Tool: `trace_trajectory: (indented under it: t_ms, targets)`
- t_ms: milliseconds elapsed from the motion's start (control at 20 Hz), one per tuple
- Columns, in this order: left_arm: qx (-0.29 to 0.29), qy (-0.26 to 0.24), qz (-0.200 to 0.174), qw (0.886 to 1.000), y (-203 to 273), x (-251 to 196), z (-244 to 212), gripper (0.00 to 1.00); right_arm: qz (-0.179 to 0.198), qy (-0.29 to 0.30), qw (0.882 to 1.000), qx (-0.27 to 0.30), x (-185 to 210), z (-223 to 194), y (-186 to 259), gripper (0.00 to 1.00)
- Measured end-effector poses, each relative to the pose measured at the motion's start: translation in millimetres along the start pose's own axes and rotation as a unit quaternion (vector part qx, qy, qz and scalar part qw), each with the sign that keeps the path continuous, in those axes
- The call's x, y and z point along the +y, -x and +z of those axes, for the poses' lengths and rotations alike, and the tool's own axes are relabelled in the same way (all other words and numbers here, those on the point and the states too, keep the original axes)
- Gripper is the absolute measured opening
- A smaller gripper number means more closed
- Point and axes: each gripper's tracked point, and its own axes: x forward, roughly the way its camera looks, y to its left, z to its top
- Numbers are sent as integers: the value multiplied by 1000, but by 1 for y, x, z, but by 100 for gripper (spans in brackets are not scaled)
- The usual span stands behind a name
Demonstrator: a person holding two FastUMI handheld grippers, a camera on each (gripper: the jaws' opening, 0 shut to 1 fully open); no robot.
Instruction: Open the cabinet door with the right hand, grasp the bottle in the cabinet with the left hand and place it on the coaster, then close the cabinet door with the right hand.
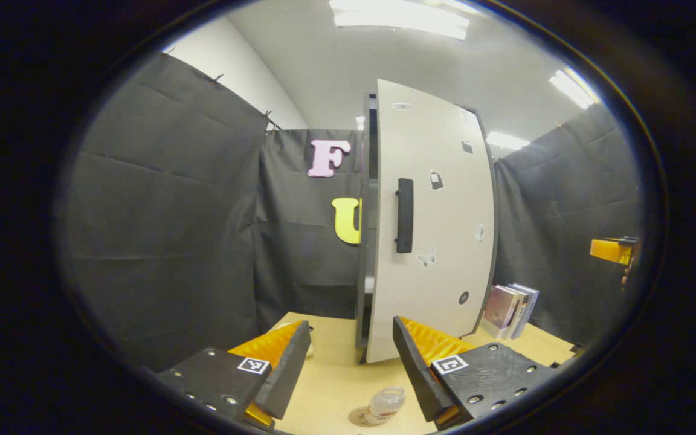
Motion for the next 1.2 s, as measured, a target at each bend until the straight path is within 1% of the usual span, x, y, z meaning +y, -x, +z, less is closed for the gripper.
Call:
trace_trajectory:
  t_ms: [50,100,150,200,250,300,350,400,550,600,650,700,1050,1200]
  targets:
    - [-1,-2,1,1000,1,-4,1,82,0,-3,1000,1,-5,-2,1,94]
    - [-2,-5,2,1000,2,-7,2,85,0,-5,1000,2,-8,-5,2,94]
    - [-2,-8,3,1000,4,-9,3,85,1,-6,1000,3,-11,-7,2,94]
    - [-3,-11,5,1000,6,-10,5,82,1,-8,1000,4,-13,-9,2,94]
    - [-4,-14,8,1000,6,-11,6,82,2,-11,1000,3,-14,-10,2,94]
    - [-5,-16,9,1000,7,-12,8,82,3,-13,1000,4,-14,-11,1,94]
    - [-6,-17,11,1000,8,-12,9,85,4,-15,1000,4,-15,-11,1,94]
    - [-6,-17,13,1000,8,-12,9,82,4,-14,1000,4,-14,-11,0,94]
    - [-8,-19,19,1000,9,-12,10,82,8,-8,1000,0,-11,-9,-1,94]
    - [-9,-20,22,1000,9,-12,11,85,10,-6,1000,-2,-10,-8,-3,94]
    - [-10,-21,24,999,10,-13,11,85,12,-4,1000,-2,-9,-7,-4,94]
    - [-11,-21,25,999,11,-13,11,82,13,-4,1000,-2,-7,-7,-5,94]
    - [-19,-27,37,999,12,-13,14,82,20,-13,1000,-2,-3,-9,-9,94]
    - [-22,-25,34,999,13,-14,13,82,23,-16,1000,-2,-1,-7,-9,94]
